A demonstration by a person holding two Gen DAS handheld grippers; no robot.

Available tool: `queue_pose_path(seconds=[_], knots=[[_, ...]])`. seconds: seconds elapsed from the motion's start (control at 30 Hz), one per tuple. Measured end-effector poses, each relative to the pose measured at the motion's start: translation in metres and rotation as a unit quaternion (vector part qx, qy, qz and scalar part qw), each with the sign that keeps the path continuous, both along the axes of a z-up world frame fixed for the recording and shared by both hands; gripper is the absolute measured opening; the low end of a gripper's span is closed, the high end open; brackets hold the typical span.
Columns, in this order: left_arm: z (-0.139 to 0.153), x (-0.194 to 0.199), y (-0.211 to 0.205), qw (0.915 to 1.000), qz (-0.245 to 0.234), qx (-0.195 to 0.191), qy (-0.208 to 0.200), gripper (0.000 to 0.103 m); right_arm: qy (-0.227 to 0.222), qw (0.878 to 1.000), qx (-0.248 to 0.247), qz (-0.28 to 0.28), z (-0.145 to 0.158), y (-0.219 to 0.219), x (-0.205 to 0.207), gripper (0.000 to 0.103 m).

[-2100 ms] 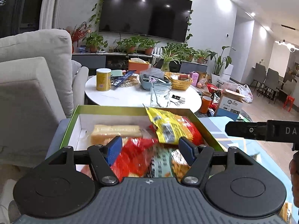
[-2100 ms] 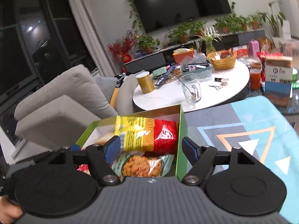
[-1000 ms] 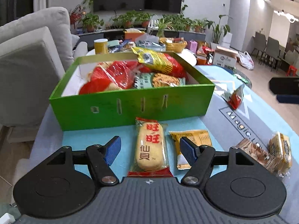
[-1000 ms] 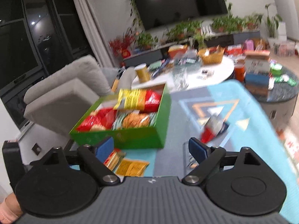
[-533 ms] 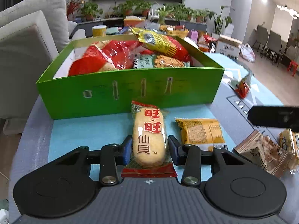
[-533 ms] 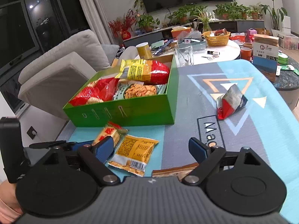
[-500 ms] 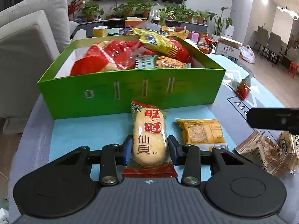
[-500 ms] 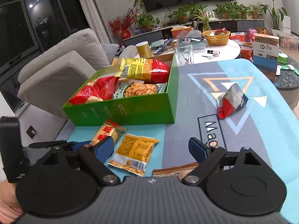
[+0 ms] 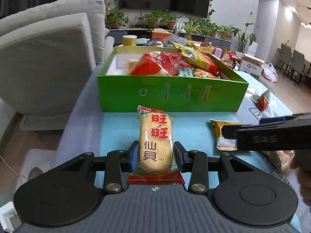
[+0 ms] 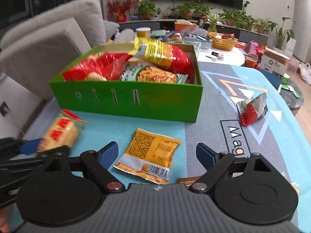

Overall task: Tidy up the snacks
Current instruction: 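Grasp the Wangwang rice cracker pack with the left gripper while the right gripper grasps an orange packet, then carry both packets into the green box and open both grippers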

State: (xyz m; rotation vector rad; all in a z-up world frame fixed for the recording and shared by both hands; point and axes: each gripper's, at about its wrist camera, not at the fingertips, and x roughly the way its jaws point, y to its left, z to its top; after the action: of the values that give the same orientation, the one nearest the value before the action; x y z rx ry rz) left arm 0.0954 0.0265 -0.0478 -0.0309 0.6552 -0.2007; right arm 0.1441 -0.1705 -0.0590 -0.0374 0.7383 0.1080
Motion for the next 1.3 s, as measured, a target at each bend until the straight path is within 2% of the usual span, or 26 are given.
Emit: queue_pose_path(seconds=[0.13,0.27,0.33,0.43,0.6,0.73,1.0,1.3], knots=[[0.005,-0.004,0.005,1.0,0.001,-0.001,-0.007,0.035,0.024,0.999,0.013,-0.018,-0.006,0.002,0.009,0.048],[0.011,-0.006,0.006,0.9999,0.0,-0.003,-0.014,0.035,0.027,0.999,-0.008,-0.029,-0.01,0.01,0.014,0.048],[0.013,-0.007,0.007,0.9998,0.0,-0.004,-0.017,0.035,0.037,0.999,0.005,-0.028,-0.014,0.008,0.016,0.048],[0.015,-0.008,0.009,0.9998,0.004,-0.005,-0.018,0.035,0.029,0.999,0.003,-0.027,-0.014,0.008,0.016,0.048],[0.02,-0.012,0.008,0.9998,0.005,-0.007,-0.018,0.035,0.036,0.997,0.06,-0.013,-0.007,-0.003,0.01,0.048],[0.027,-0.018,0.004,0.9996,0.004,-0.004,-0.027,0.035,0.011,0.999,0.053,-0.004,0.006,-0.003,-0.002,0.048],[0.039,-0.027,0.001,0.9991,0.005,0.0,-0.043,0.035,-0.026,0.997,0.074,0.005,0.032,-0.009,-0.019,0.048],[0.049,-0.021,0.001,0.9984,0.007,0.009,-0.055,0.035,-0.037,0.995,0.093,0.016,0.042,-0.013,-0.016,0.048]])
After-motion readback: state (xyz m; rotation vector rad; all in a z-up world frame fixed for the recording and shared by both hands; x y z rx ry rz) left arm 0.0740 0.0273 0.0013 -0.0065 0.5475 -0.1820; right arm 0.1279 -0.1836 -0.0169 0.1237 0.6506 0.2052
